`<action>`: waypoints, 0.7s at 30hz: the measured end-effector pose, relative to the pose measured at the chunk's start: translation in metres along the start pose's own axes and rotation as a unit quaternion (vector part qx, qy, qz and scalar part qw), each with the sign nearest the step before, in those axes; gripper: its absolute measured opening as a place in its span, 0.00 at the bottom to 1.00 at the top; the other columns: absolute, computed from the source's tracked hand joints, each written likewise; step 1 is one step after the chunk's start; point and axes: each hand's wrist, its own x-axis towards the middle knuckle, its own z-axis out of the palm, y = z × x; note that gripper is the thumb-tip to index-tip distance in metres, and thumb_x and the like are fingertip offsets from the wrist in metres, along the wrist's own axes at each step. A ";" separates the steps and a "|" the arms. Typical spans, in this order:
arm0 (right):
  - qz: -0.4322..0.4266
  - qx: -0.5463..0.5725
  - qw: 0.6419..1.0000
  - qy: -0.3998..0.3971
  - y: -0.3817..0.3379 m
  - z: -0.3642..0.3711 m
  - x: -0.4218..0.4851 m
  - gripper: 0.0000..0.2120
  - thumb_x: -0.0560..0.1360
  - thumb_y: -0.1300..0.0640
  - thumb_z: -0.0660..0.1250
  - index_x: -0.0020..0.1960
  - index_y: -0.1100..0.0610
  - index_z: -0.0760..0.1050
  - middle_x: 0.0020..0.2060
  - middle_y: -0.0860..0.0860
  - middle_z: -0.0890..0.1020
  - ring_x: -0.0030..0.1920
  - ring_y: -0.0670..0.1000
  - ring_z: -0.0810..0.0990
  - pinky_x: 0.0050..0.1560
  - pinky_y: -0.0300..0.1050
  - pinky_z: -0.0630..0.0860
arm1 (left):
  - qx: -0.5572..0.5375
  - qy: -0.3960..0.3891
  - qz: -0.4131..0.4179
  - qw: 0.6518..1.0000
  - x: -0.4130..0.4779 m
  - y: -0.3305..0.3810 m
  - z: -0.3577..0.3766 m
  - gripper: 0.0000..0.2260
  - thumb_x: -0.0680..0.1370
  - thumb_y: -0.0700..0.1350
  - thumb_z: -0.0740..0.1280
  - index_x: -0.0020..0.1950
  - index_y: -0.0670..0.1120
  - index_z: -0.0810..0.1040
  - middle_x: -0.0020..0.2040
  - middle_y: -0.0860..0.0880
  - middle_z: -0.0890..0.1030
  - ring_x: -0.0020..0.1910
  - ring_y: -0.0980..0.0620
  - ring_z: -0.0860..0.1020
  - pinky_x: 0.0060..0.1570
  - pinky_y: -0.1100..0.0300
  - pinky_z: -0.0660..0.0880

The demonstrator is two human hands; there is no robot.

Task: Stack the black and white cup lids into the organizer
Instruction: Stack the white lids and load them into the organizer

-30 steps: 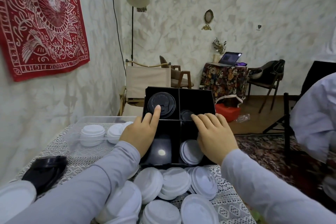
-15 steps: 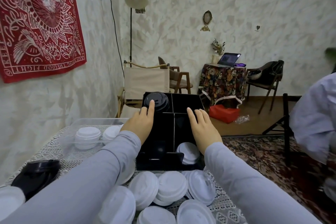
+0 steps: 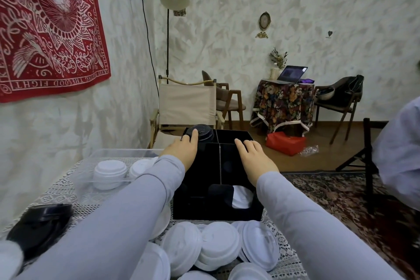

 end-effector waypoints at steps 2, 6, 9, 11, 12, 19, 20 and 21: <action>0.000 0.001 1.000 0.003 0.000 0.001 0.001 0.43 0.73 0.72 0.61 0.77 0.56 0.38 0.74 0.56 0.53 0.75 0.57 0.48 0.70 0.46 0.63 | 0.012 0.000 0.002 1.000 0.001 0.000 0.002 0.33 0.77 0.30 0.54 0.76 0.40 0.37 0.67 0.37 0.64 0.61 0.37 0.69 0.55 0.48 0.71; -0.001 -0.015 1.000 0.009 0.000 0.001 -0.001 0.39 0.76 0.69 0.59 0.77 0.55 0.38 0.76 0.55 0.49 0.76 0.54 0.46 0.74 0.47 0.55 | 0.038 0.027 -0.005 0.999 0.000 0.003 0.006 0.32 0.79 0.34 0.53 0.76 0.42 0.36 0.66 0.39 0.66 0.60 0.38 0.69 0.49 0.50 0.71; 0.001 -0.037 0.999 0.004 0.003 -0.001 -0.002 0.35 0.78 0.64 0.56 0.77 0.54 0.38 0.77 0.53 0.47 0.77 0.52 0.45 0.75 0.49 0.47 | 0.076 0.044 -0.010 0.996 -0.002 0.003 0.007 0.31 0.80 0.39 0.53 0.76 0.44 0.36 0.69 0.40 0.63 0.68 0.39 0.63 0.61 0.47 0.65; 0.009 -0.030 0.999 -0.008 0.005 -0.004 -0.005 0.32 0.80 0.60 0.53 0.77 0.54 0.39 0.77 0.52 0.46 0.77 0.51 0.44 0.75 0.50 0.46 | 0.054 0.031 -0.039 0.997 -0.008 0.001 0.008 0.31 0.81 0.44 0.54 0.77 0.46 0.38 0.75 0.41 0.54 0.74 0.43 0.52 0.70 0.45 0.54; 0.017 -0.021 0.999 -0.018 0.004 -0.006 -0.008 0.31 0.81 0.58 0.52 0.78 0.54 0.40 0.77 0.51 0.46 0.77 0.51 0.44 0.75 0.50 0.46 | 0.035 0.019 -0.052 0.998 -0.013 -0.001 0.007 0.31 0.81 0.47 0.54 0.77 0.47 0.38 0.77 0.43 0.49 0.76 0.44 0.49 0.72 0.45 0.51; 0.025 0.015 0.997 -0.066 -0.007 -0.030 -0.040 0.30 0.80 0.50 0.54 0.78 0.53 0.45 0.77 0.50 0.50 0.77 0.51 0.47 0.75 0.52 0.48 | -0.040 -0.021 -0.023 0.999 -0.043 -0.013 -0.007 0.30 0.81 0.52 0.54 0.77 0.48 0.41 0.78 0.50 0.44 0.76 0.50 0.44 0.73 0.47 0.47; 0.023 0.023 0.997 -0.068 -0.009 -0.034 -0.046 0.30 0.80 0.50 0.55 0.78 0.52 0.46 0.77 0.50 0.51 0.76 0.51 0.48 0.75 0.52 0.48 | -0.045 -0.024 -0.016 0.999 -0.048 -0.013 -0.010 0.30 0.81 0.52 0.54 0.77 0.48 0.42 0.78 0.50 0.45 0.76 0.50 0.45 0.73 0.47 0.48; 0.021 0.032 0.997 -0.066 -0.011 -0.038 -0.051 0.29 0.80 0.50 0.55 0.78 0.52 0.48 0.77 0.50 0.53 0.76 0.51 0.49 0.75 0.52 0.49 | -0.048 -0.024 -0.007 0.999 -0.054 -0.013 -0.012 0.30 0.81 0.53 0.54 0.77 0.48 0.44 0.78 0.50 0.46 0.76 0.50 0.45 0.73 0.47 0.48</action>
